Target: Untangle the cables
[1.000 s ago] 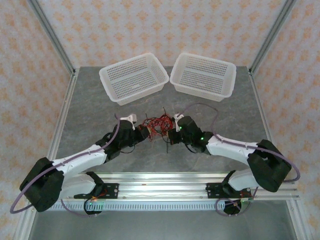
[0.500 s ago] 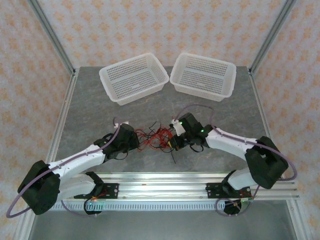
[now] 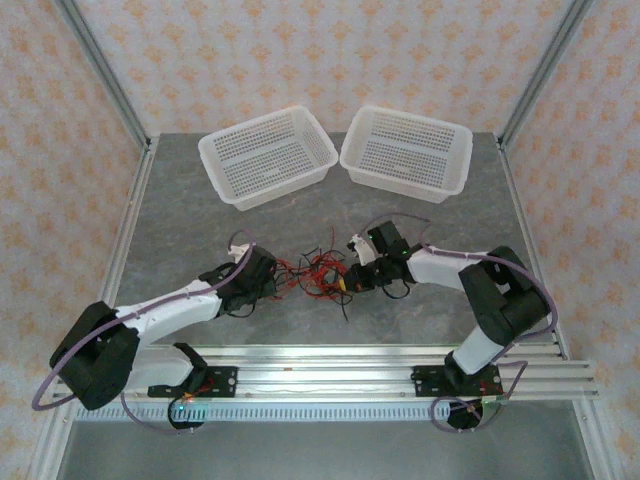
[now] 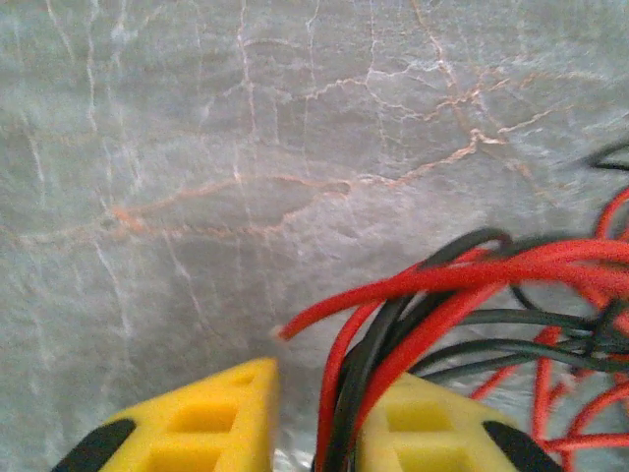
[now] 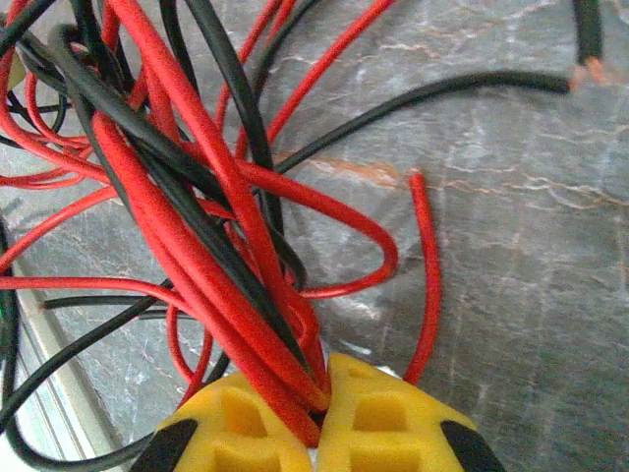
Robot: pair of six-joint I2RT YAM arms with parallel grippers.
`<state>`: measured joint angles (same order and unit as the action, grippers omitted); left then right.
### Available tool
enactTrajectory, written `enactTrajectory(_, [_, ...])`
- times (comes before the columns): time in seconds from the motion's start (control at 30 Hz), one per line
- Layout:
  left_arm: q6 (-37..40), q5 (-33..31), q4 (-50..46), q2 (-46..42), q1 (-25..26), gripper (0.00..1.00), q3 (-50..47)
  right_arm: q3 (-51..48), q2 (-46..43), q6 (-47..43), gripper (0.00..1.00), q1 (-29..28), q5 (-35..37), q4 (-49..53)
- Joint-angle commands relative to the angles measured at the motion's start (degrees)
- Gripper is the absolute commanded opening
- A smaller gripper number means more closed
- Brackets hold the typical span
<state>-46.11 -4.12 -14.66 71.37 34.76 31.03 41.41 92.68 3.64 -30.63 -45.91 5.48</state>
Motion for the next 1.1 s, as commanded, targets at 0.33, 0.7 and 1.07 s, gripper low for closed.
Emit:
enactTrajectory(0.33, [7.95, -7.9, -19.5, -7.46, -0.93, 0.82, 16.04, -2.08, -3.41, 5.46, 0.15, 0.92, 3.6, -1.18])
enactTrajectory(0.7, [8.31, -7.93, -26.37, -10.47, 2.1, 0.75, 23.31, -2.97, -7.98, 9.52, 0.29, 0.91, 6.1, -1.79])
enactTrajectory(1.07, [7.35, 1.71, -7.67, 7.27, 11.89, 0.31, 23.75, -6.46, -21.16, 21.41, 0.47, -0.22, 17.7, -1.44])
